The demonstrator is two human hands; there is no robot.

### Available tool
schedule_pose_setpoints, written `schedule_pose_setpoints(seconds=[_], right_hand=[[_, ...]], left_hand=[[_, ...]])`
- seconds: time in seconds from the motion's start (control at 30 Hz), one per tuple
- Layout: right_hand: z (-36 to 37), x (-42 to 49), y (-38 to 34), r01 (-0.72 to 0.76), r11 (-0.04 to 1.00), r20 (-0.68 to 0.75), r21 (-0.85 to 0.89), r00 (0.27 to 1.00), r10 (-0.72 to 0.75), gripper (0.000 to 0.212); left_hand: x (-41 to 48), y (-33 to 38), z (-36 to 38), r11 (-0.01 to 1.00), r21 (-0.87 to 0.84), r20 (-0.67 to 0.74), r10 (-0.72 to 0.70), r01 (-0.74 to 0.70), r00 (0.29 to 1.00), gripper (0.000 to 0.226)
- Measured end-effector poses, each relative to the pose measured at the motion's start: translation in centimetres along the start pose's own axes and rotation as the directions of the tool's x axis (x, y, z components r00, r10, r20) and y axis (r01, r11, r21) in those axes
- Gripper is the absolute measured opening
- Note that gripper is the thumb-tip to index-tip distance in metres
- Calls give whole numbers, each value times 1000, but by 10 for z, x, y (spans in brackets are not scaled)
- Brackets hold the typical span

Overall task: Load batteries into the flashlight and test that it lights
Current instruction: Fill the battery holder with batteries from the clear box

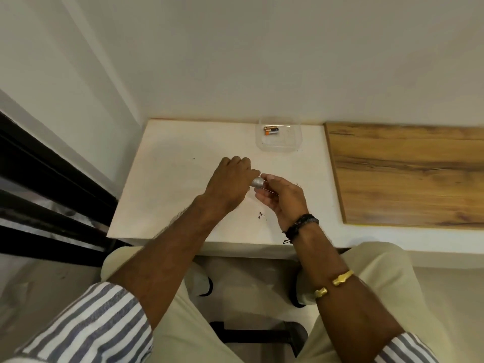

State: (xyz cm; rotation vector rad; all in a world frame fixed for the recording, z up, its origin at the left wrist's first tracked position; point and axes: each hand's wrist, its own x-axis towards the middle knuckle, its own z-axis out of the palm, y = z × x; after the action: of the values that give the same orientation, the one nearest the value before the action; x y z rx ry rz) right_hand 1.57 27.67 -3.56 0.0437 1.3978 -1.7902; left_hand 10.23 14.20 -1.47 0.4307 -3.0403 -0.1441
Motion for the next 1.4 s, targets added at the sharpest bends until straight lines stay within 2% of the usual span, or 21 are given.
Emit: schedule_pose_setpoints(seconds=[0.07,0.13,0.27,0.37,0.43,0.5,0.63,0.77,0.87,1.0,1.33,1.4], right_hand=[[2,-4,-1,-44,991,51,125,998,38,23],[3,-7,-2,-52,985,86,164,996,38,26],[4,-11,-3,-26,989,72,143,997,16,25],[6,-13,-5,3,990,8,140,1000,-5,18],[6,-13,-7,41,992,-32,117,999,-37,15],[6,-12,-9,81,993,-72,84,995,-75,14],[6,-6,-9,157,988,-155,12,976,-153,16],[4,0,-4,156,988,-194,5,969,-152,14],[4,4,-1,129,992,-206,17,971,-123,15],[3,2,1,113,993,-201,33,974,-104,14],[-1,-1,12,91,995,-209,38,974,-81,17],[-2,-2,12,87,995,-215,54,974,-73,17]], left_hand=[[1,4,-10,988,147,-30,43,-38,999,36],[2,6,-17,971,234,-52,64,-50,997,31],[4,6,-25,966,255,-59,61,-44,996,31],[3,0,-25,988,150,-68,-14,24,998,36],[0,-7,-23,995,-7,-77,-104,104,992,29],[-6,-12,-17,960,-214,-123,-210,181,970,18],[-19,-13,-2,804,-522,-125,-404,286,906,16],[-20,-14,10,570,-750,-72,-573,334,816,28],[-17,-15,20,450,-805,6,-644,386,765,27],[-16,-13,27,401,-820,37,-676,409,736,28],[-13,-11,40,448,-782,58,-641,434,765,31],[-13,-11,39,457,-773,69,-628,440,775,39]])
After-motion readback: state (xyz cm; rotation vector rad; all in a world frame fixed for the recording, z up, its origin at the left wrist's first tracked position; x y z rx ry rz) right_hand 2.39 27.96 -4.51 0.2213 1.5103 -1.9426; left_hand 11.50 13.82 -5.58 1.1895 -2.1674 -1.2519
